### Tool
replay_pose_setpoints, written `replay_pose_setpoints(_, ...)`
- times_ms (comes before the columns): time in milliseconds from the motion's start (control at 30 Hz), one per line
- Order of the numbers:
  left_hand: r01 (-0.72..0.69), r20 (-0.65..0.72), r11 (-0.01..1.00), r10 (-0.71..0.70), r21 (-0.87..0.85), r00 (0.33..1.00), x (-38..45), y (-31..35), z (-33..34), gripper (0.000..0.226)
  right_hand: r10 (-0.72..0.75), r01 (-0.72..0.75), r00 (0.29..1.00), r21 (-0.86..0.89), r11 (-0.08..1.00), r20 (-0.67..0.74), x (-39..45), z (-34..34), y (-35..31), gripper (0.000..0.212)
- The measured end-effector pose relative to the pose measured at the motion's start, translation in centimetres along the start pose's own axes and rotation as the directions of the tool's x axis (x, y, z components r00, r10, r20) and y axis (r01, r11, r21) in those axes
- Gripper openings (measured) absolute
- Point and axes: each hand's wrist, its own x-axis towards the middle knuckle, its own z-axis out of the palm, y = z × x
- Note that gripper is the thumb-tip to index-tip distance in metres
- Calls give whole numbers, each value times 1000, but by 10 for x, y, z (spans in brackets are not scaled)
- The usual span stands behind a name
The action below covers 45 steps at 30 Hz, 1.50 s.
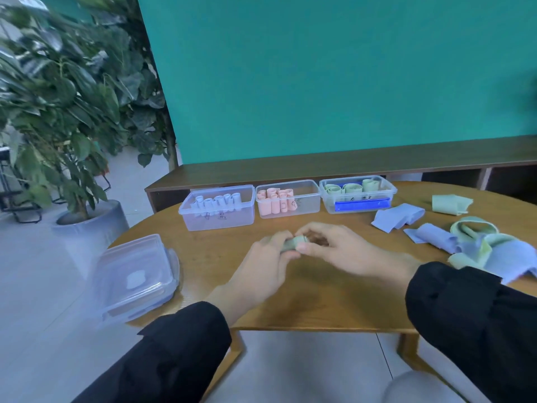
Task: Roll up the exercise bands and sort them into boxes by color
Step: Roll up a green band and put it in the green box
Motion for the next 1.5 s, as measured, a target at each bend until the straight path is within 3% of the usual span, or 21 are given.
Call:
replay_pose_setpoints(200, 51, -10, 994, -52, -100, 999, -15, 32, 0, 22, 41, -35, 999, 242, 970, -20, -31, -18, -19, 15)
replay_pose_setpoints(400, 82, 36, 955, -75, -285, 997, -25, 45, 10, 24, 61, -65, 997, 74, 995, 56, -48, -39, -24, 8)
replay_pose_setpoints(500, 150, 20, 906, -155, -396, 988, -23, 48, 22, 22, 84, -86, 996, 45, 995, 43, -52, -46, -22, 8)
replay_pose_setpoints(667, 172, -30, 852, -214, -494, 976, -10, 53, 37, 33, 183, -158, 982, 355, 922, -39, -53, -50, -12, 31)
replay_pose_setpoints(767, 181, -30, 819, -234, -544, 972, 1, 52, 47, 34, 214, -181, 977, 428, 885, -28, -52, -59, -6, 33)
replay_pose_setpoints(933, 224, 19, 727, -279, -649, 960, 19, 49, 68, 30, 196, -179, 978, 199, 963, -67, -38, -75, 14, 21)
replay_pose_setpoints(1000, 253, 42, 703, -303, -665, 952, 27, 45, 74, 44, 200, -187, 975, 129, 974, -95, -28, -84, 20, 20)
replay_pose_setpoints(1100, 300, 43, 709, -357, -638, 933, 33, 33, 78, 69, 246, -230, 935, 92, 969, -254, -8, -109, 34, 20)
replay_pose_setpoints(1300, 340, 2, 795, -393, -503, 920, 44, 18, 77, 52, 256, -356, 829, -117, 927, -497, 47, -172, 92, 7)
replay_pose_setpoints(1500, 383, 19, 819, -415, -426, 910, 55, 16, 70, 46, 333, -517, 809, -319, 794, -484, 82, -203, 161, 25)
